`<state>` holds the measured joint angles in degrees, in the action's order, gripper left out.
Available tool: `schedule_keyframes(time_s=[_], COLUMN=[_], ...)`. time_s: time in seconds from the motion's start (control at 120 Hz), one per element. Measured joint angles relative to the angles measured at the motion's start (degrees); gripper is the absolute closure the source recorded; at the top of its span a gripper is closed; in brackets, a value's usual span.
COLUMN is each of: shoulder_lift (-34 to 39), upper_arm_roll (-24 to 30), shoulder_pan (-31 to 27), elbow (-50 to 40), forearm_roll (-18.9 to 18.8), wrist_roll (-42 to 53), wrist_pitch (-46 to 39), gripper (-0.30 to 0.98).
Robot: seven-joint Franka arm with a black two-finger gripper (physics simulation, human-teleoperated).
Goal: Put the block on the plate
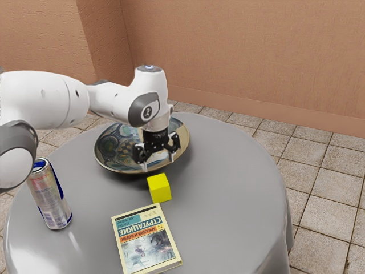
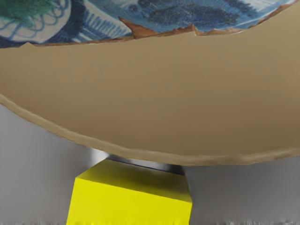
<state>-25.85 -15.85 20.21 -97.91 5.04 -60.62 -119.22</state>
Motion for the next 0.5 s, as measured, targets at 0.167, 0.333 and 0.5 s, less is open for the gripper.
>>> schedule_keyframes(time_s=[0.167,0.333,0.5], shoulder_lift=[-0.6,0.6,2.3], upper_arm_roll=[1.3,1.3,1.3], shoulder_pan=[0.0,-0.2,-0.5], elbow=[0.0,-1.6,-4.1], forearm_roll=[0.0,0.1,0.1], wrist_roll=[0.5,0.8,1.1], wrist_pitch=[-1.0,-1.5,-1.7], gripper=[0.00,0.00,0.00])
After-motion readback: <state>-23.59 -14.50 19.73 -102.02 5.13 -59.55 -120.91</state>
